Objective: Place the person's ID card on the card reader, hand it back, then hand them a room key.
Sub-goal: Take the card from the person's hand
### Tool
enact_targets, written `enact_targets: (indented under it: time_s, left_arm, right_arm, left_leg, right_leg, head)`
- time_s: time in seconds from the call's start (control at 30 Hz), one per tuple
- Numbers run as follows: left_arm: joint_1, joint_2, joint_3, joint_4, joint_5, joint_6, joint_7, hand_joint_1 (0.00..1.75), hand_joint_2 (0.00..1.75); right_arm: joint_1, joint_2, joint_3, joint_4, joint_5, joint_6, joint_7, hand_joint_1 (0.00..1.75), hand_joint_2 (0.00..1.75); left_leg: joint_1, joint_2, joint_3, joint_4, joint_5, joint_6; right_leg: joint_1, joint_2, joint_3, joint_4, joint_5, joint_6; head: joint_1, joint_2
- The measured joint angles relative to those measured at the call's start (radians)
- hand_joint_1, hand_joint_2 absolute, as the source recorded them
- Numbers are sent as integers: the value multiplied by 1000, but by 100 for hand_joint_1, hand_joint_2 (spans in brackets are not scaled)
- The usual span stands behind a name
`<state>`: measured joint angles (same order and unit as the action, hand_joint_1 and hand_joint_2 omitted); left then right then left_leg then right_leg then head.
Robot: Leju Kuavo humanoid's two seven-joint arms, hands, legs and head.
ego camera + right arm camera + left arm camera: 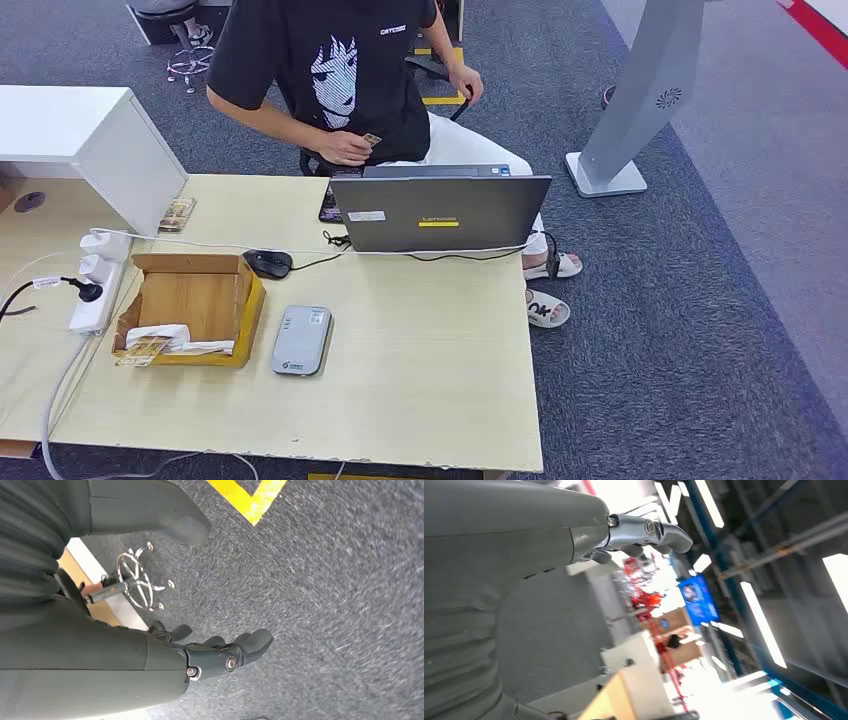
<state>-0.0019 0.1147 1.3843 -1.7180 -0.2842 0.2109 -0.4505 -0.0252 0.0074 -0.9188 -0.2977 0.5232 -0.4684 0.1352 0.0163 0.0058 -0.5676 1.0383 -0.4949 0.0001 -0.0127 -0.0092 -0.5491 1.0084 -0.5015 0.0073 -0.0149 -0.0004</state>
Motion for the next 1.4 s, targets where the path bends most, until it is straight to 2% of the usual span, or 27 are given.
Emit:
enact_targets:
  time_s: [0.07, 0.4, 0.57, 0.67, 0.8, 1.0, 1.4]
  left_arm:
    - [0, 21, -21, -13, -6, -13, 10, 0, 175]
    - [15, 214, -263, -95, -53, -94, 162, 0, 175]
    - [-10, 286, -407, -107, -96, -135, 219, 0, 175]
    - [-52, 306, -509, -106, -128, -152, 247, 0, 175]
    - [-106, 303, -642, -103, -168, -157, 270, 0, 175]
    - [-169, 262, -849, -72, -226, -133, 287, 0, 175]
    - [-294, 117, -1178, 78, -311, -57, 288, 0, 175]
  right_arm:
    - [-2, 0, 0, 0, 11, 6, 1, 0, 175]
    - [-10, 5, -2, 1, 101, 50, 9, 0, 175]
    - [-13, 7, -4, 2, 140, 67, 15, 0, 175]
    - [-16, 8, -4, 2, 156, 77, 15, 0, 175]
    - [-17, 13, -4, 3, 178, 85, 15, 0, 175]
    - [-28, 23, -4, 8, 214, 104, 14, 0, 175]
    - [-46, 50, 3, 29, 293, 153, 0, 0, 175]
  left_leg:
    - [0, 0, 0, 0, 0, 0]
    - [1, 0, 0, 0, 1, -2]
    - [1, 0, -1, 0, 2, -2]
    - [1, 1, -1, 0, 2, -3]
    - [1, 3, -1, 1, 3, -3]
    - [1, 4, -1, 1, 3, -3]
    - [1, 7, -2, 1, 3, -3]
  right_leg:
    - [0, 0, 0, 0, 0, 0]
    - [1, 1, 0, 0, 2, -2]
    - [1, 1, -2, 0, 2, -2]
    - [1, 2, -2, 0, 3, -3]
    - [1, 4, -3, 0, 4, -3]
    - [0, 4, -3, 0, 5, -3]
    - [0, 8, -4, 0, 7, -3]
  head:
    - [0, 0]
    - [0, 0]
    - [0, 0]
    - [0, 0]
    - [0, 0]
    - [0, 0]
    - [0, 0]
